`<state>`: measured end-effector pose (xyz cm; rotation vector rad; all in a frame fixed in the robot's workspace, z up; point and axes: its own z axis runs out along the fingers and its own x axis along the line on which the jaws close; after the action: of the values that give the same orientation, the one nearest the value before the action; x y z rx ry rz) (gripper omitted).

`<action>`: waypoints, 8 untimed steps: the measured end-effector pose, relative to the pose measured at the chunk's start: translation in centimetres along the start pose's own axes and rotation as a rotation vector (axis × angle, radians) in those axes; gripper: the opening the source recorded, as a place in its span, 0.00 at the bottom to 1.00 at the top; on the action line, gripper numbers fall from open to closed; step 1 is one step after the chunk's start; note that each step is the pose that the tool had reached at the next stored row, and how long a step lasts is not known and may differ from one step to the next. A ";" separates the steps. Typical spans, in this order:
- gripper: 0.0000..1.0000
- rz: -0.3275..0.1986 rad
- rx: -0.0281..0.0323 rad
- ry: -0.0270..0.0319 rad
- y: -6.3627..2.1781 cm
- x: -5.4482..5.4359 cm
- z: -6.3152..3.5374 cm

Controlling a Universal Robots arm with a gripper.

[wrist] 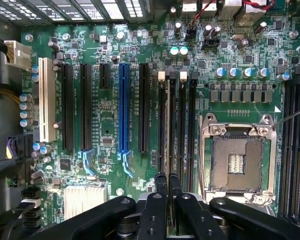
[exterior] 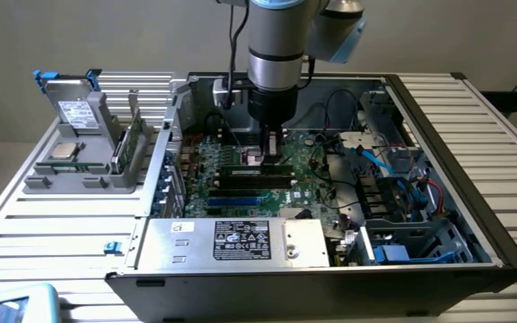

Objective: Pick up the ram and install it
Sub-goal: 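Insert the ram into the slot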

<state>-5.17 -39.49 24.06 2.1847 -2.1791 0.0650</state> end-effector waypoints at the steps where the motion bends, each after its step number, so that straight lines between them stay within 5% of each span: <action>1: 0.13 -0.001 -0.0003 0.0000 0.01 0.0 0.03; 8: 0.13 -0.009 -0.0002 0.0008 0.10 0.1 0.24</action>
<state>-5.28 -39.59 23.83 2.1937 -2.1689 0.0653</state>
